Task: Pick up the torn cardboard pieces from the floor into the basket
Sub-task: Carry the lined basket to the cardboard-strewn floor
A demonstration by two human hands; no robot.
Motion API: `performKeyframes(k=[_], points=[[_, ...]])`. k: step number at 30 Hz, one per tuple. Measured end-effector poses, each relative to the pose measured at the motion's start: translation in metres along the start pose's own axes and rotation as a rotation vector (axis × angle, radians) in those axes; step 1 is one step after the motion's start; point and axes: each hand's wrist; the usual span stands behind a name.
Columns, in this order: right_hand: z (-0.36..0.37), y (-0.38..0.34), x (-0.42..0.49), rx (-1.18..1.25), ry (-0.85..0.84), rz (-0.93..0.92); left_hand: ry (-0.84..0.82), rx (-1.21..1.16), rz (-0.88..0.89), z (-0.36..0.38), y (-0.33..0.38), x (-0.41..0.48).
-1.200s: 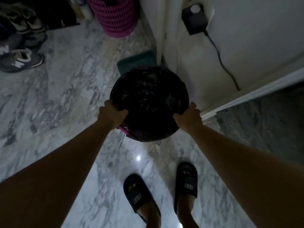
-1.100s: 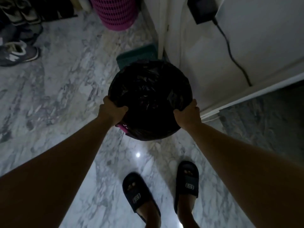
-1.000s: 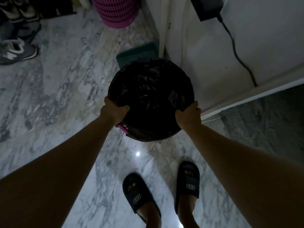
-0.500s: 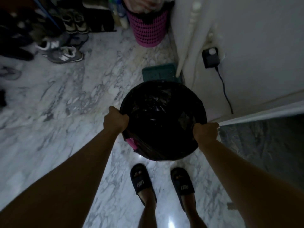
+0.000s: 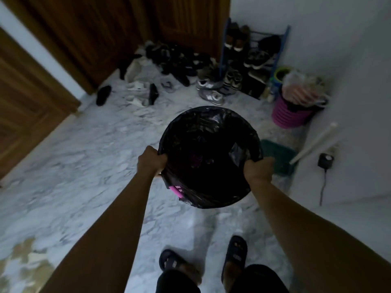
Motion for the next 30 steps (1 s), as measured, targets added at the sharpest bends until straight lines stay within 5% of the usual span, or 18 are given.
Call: performKeyframes(k=[16,24,30], points=[[0.322,-0.069,-0.277,-0.46,-0.631,-0.275,0.364,-0.226,-0.447,-0.255,-0.358,-0.121],[0.471,-0.074,-0.336,-0.702,-0.788,-0.414,0.373,-0.39,-0.675,-0.299,-0.473,-0.089],[0.603,-0.093,-0.338,-0.738,-0.945,-0.301,0.367,-0.623,-0.799,-0.326,-0.539,-0.012]])
Point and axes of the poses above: each hand's wrist, its own x-axis towards the middle knuckle, its own z-axis out of the palm, y = z × x, and after that the axes turned 12 degrees about x, right-handed
